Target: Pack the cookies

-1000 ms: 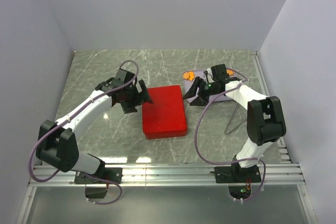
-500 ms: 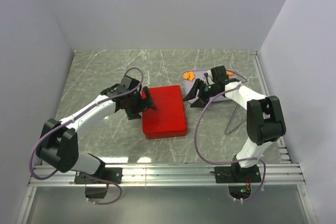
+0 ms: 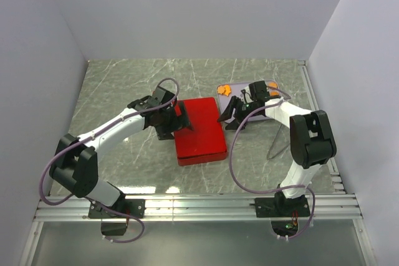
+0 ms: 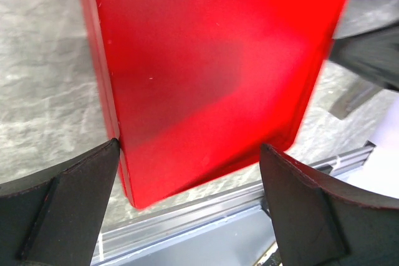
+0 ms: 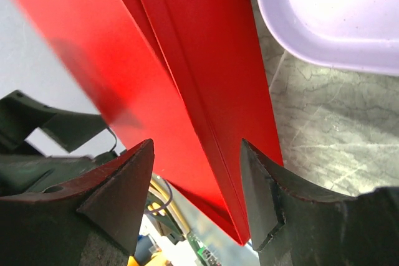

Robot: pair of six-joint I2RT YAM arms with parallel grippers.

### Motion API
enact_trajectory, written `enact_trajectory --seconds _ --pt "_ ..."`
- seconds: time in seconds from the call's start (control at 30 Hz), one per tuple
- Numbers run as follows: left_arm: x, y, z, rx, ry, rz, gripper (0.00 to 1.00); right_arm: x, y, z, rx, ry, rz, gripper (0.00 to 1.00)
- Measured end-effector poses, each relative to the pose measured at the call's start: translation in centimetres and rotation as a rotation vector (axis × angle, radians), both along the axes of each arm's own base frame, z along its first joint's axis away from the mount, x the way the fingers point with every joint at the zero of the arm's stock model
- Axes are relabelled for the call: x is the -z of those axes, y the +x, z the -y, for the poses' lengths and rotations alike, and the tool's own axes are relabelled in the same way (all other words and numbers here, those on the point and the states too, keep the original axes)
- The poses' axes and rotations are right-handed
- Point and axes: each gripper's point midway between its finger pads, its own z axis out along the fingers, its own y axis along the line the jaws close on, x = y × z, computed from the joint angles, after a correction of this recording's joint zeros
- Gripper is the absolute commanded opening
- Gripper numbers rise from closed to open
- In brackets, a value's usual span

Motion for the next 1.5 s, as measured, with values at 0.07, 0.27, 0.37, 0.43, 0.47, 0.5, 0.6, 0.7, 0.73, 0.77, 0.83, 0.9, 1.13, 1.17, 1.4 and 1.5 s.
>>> enact_trajectory --seconds 0.07,0.27,0.37,0.43,0.47,0.5,0.6,0.7,0.73,0.77,0.83,0.9,1.13,1.17,1.4,1.5 --pt "-0.7 0.3 0.5 0.006 -0.011 0.013 0.99 0.4 -0.2 -0.2 -0.002 0.005 -0.006 0.64" --pt "-0.3 -0.2 1.3 0.030 -0.001 -0.009 0.99 2.4 -1.0 -0.7 0.011 0.017 -0.043 0.64" --pt "0.1 -0.4 1.3 0.035 0.009 -0.026 0.99 2.6 -0.8 -0.7 0.019 0.022 -0.042 0.64" --pt "0.4 -0.5 1.2 0.035 0.014 -0.035 0.99 2.6 -0.7 -0.8 0.022 0.024 -0.039 0.64" --pt "0.5 -0.5 1.2 0.035 0.016 -0.037 0.99 2.6 -0.7 -0.8 0.022 0.025 -0.038 0.64" --pt "0.5 -0.5 1.2 0.034 0.018 -0.039 1.00 2.6 -0.7 -0.8 0.022 0.026 -0.037 0.64" --pt "0.8 -0.6 1.1 0.031 0.021 -0.040 0.99 2.5 -0.7 -0.9 0.019 0.029 -0.038 0.64" --pt "1.1 -0.4 0.6 0.015 0.008 -0.027 0.99 2.3 -0.9 -1.1 0.008 0.044 -0.040 0.64" --pt "1.1 -0.3 0.3 0.008 -0.001 -0.019 0.99 2.2 -1.0 -1.2 0.004 0.047 -0.041 0.64" --pt "1.2 -0.2 0.1 0.001 -0.013 -0.010 1.00 2.1 -1.0 -1.3 0.000 0.051 -0.041 0.64" --pt "1.1 0.1 -0.2 -0.011 -0.044 0.010 0.99 2.0 -1.2 -1.5 -0.007 0.059 -0.043 0.64" --pt "0.6 0.7 -0.2 -0.018 -0.080 0.040 0.99 1.9 -1.2 -1.6 -0.009 0.065 -0.046 0.64" --pt "0.1 1.3 0.2 -0.005 -0.157 0.087 0.90 2.0 -1.1 -1.4 -0.004 0.059 -0.042 0.64" --pt "0.3 1.3 0.2 -0.005 -0.165 0.087 0.87 2.0 -1.1 -1.4 -0.003 0.059 -0.042 0.64" --pt "-0.3 1.3 1.3 0.020 -0.316 0.098 0.69 1.9 -1.1 -1.5 -0.005 0.063 -0.043 0.64" --pt "-1.0 1.3 1.5 0.026 -0.387 0.112 0.56 1.8 -1.1 -1.5 -0.008 0.070 -0.043 0.64"
